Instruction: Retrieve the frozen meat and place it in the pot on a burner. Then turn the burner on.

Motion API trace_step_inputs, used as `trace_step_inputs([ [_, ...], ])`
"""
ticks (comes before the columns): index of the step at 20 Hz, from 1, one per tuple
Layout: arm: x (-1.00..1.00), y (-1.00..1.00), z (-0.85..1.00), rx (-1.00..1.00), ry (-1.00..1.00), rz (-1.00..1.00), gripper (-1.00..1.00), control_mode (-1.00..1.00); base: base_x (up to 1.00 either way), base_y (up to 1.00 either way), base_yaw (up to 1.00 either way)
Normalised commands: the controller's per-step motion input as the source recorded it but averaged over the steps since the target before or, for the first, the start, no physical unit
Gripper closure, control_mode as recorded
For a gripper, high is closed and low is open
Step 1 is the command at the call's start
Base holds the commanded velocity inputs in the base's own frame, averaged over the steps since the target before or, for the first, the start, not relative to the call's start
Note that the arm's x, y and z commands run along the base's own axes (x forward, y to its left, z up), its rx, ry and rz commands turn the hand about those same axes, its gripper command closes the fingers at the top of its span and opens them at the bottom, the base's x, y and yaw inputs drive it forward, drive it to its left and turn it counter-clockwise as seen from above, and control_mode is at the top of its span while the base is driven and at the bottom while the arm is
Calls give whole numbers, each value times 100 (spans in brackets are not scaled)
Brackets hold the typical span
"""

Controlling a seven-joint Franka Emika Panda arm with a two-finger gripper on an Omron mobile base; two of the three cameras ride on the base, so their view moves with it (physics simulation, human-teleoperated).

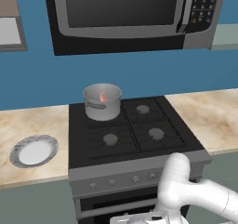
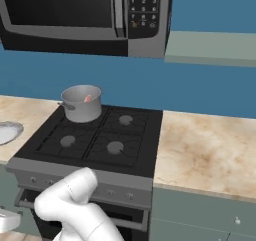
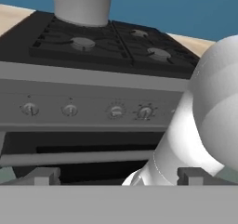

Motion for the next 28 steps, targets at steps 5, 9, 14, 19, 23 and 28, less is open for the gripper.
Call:
trace_step_inputs([
  [5,0,0,0,0,0,0,-100,100,-6,-35,0],
  [9,0,0,0,0,0,0,-100,100,-40,-5,0],
  [14,0,0,0,0,0,0,-100,100,-35,-26,0],
  [19,0,0,0,0,0,0,-100,100,-2,-37,0],
  [23,0,0,0,0,0,0,-100,100,0,-36,0],
  [28,0,0,0,0,0,0,-100,100,0,-6,0],
])
